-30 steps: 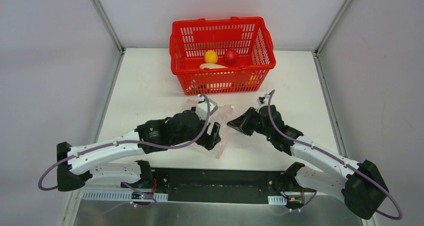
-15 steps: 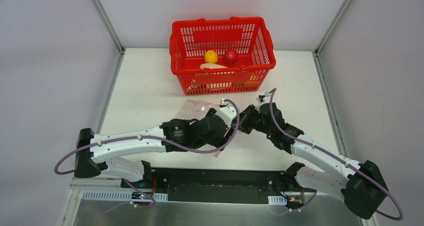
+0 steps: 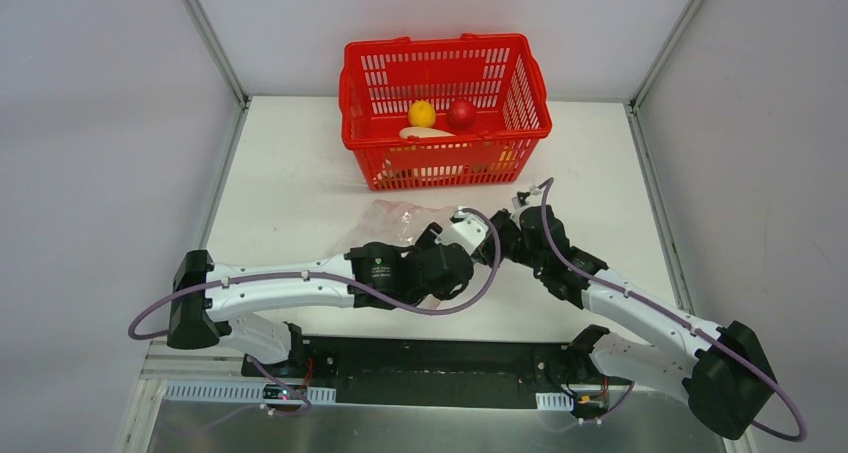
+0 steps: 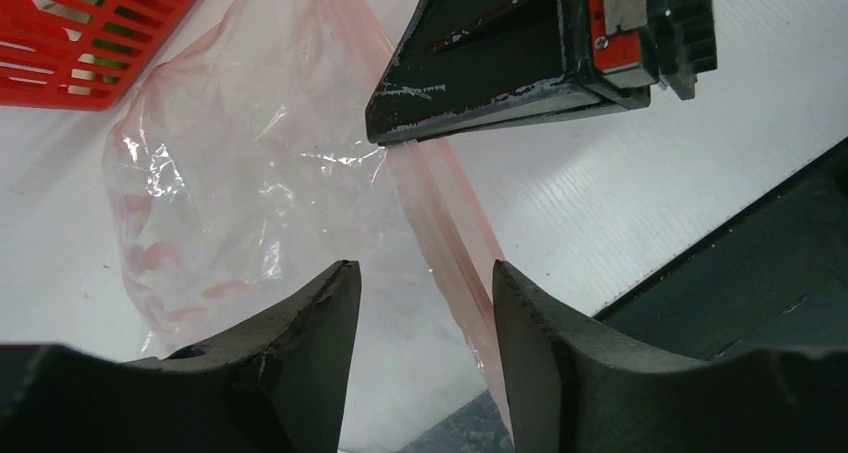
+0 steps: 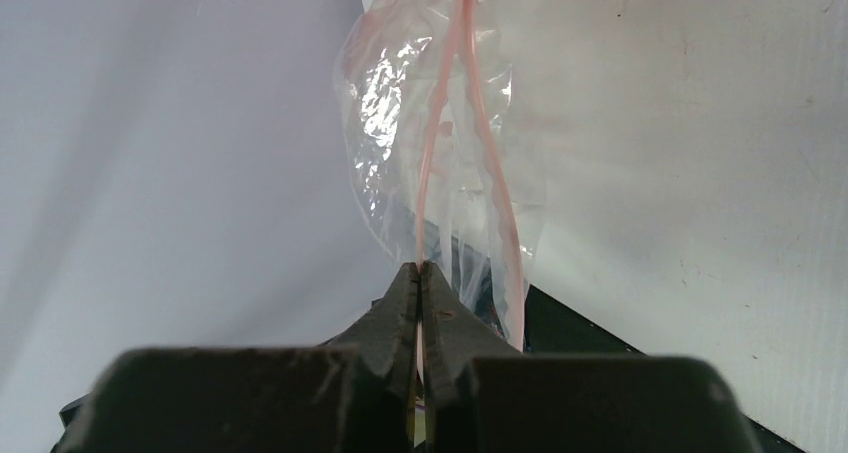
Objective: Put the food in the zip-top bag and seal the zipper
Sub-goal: Open the zipper of the food storage bag at the center of the board.
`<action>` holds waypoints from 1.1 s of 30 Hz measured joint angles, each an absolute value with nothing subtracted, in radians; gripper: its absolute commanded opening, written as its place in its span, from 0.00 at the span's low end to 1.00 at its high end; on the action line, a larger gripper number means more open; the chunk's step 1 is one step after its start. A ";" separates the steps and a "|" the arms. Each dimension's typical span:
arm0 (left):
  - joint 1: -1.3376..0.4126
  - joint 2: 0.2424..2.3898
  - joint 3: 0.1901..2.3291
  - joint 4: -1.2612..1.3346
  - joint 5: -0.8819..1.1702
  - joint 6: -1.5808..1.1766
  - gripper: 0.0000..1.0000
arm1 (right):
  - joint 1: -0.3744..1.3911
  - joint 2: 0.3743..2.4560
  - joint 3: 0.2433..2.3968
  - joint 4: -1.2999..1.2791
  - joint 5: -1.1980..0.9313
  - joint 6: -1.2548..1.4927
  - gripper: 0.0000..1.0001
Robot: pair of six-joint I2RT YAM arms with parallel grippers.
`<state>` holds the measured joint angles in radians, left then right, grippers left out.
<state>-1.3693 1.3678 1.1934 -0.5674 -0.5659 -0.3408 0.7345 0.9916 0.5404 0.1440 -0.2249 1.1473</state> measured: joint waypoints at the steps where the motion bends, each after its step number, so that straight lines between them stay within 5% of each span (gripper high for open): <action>1: -1.372 1.373 1.200 -0.569 -0.572 -0.340 0.45 | 0.735 0.992 0.540 0.145 -0.225 1.151 0.00; 14: -1.395 1.414 1.240 -0.633 -0.705 -0.348 0.48 | 0.735 0.992 0.540 0.145 -0.226 1.179 0.00; 26: -1.395 1.414 1.240 -0.650 -0.753 -0.363 0.35 | 0.734 0.991 0.541 0.146 -0.226 1.179 0.00; 33: -1.396 1.414 1.240 -0.638 -0.733 -0.341 0.66 | 0.734 0.992 0.545 0.144 -0.226 1.176 0.00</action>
